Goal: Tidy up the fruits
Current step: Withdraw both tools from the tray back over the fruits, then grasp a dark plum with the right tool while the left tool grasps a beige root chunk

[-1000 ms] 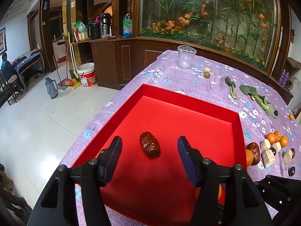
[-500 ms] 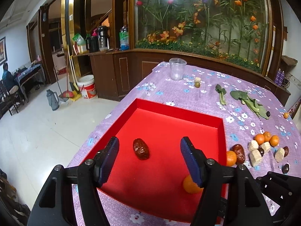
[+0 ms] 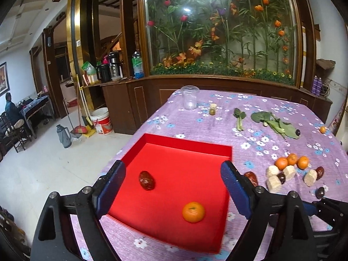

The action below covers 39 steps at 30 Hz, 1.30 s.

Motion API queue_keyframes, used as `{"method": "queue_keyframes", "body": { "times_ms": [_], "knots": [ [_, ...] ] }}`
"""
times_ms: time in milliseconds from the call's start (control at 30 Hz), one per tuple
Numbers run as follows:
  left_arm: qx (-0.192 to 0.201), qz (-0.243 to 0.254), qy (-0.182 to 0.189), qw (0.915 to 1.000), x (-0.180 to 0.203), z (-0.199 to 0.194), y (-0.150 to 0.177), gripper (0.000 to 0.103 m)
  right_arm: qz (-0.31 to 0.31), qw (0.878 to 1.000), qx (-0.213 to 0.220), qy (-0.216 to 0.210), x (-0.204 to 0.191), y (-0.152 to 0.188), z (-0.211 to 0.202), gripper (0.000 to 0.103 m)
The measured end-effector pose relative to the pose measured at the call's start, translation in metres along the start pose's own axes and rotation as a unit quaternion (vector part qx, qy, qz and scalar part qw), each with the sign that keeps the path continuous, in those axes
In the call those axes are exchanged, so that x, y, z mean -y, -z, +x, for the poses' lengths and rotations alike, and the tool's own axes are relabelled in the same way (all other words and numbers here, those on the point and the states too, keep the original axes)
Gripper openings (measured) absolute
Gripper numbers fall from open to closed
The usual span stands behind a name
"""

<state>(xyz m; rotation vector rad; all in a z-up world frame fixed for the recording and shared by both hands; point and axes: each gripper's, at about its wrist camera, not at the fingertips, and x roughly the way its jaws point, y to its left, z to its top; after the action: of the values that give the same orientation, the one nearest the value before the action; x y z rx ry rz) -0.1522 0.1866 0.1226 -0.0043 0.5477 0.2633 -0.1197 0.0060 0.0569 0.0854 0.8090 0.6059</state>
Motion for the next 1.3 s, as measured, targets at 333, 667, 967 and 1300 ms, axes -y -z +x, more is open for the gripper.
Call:
{"method": "queue_keyframes", "body": {
  "times_ms": [333, 667, 967, 1300],
  "knots": [
    [-0.061, -0.021, 0.087, 0.9941, 0.019, 0.018, 0.007, 0.088, 0.068, 0.994, 0.027, 0.086, 0.096, 0.023, -0.059, 0.058],
    [-0.122, 0.045, 0.209, 0.9692, 0.104, 0.048, 0.023, 0.088, 0.126, 0.985, 0.027, 0.118, 0.159, 0.022, -0.07, 0.058],
    [-0.17, 0.093, 0.239, 0.9514, 0.154, 0.09, 0.039, 0.067, 0.102, 0.988, -0.008, 0.119, 0.16, 0.02, -0.043, 0.058],
    [-0.194, 0.107, 0.241, 0.9449, 0.174, 0.123, 0.042, 0.04, 0.097, 0.988, -0.032, 0.119, 0.166, 0.02, -0.037, 0.058]
  ]
}}
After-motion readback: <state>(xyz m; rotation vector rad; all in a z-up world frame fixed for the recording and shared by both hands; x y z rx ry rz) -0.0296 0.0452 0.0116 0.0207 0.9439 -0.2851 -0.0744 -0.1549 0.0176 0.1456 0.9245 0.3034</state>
